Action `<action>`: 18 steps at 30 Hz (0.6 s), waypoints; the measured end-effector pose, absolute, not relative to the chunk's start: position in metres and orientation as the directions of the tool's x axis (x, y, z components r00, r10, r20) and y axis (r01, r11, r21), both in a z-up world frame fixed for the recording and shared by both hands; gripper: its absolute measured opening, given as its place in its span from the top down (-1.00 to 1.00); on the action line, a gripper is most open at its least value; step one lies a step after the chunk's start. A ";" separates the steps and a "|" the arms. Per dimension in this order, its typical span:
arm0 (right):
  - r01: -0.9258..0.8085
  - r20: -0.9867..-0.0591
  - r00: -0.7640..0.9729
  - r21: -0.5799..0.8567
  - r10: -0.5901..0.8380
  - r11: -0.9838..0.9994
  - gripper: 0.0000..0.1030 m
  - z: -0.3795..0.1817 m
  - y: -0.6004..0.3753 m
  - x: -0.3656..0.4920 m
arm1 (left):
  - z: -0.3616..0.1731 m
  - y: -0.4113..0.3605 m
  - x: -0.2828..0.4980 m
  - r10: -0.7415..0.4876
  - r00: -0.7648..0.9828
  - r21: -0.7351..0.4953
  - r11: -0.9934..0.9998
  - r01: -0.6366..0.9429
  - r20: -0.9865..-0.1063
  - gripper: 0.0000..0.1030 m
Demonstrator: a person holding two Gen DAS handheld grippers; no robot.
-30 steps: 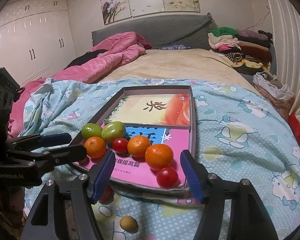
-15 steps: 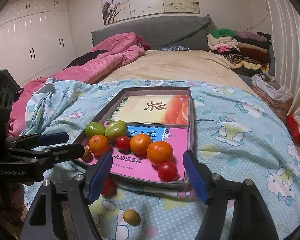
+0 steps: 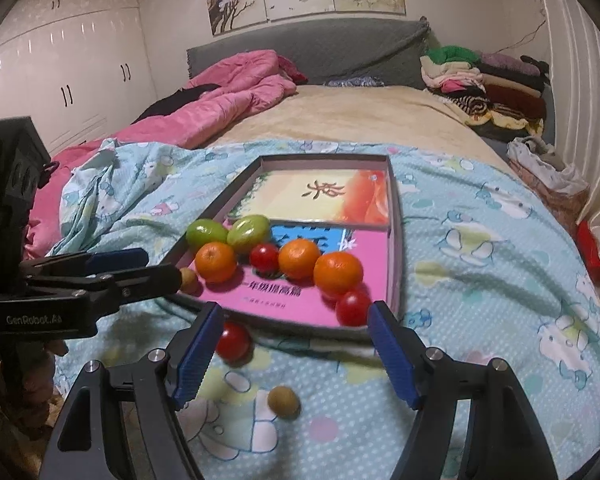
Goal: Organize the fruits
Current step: 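Withdraw both tools toward the last red tomato and the kiwi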
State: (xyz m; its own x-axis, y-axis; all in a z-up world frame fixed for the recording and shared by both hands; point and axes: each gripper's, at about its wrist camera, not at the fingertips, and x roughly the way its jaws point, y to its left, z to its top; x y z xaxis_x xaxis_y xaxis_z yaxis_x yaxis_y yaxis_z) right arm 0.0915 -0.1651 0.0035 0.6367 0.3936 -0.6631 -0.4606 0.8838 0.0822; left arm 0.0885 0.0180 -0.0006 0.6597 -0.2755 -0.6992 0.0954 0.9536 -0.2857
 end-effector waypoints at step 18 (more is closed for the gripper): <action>-0.450 -0.724 0.582 0.094 0.371 0.888 -0.43 -0.006 -0.161 0.076 | -0.003 0.005 0.079 -0.266 0.636 -0.247 0.961 0.121 -0.724 -0.47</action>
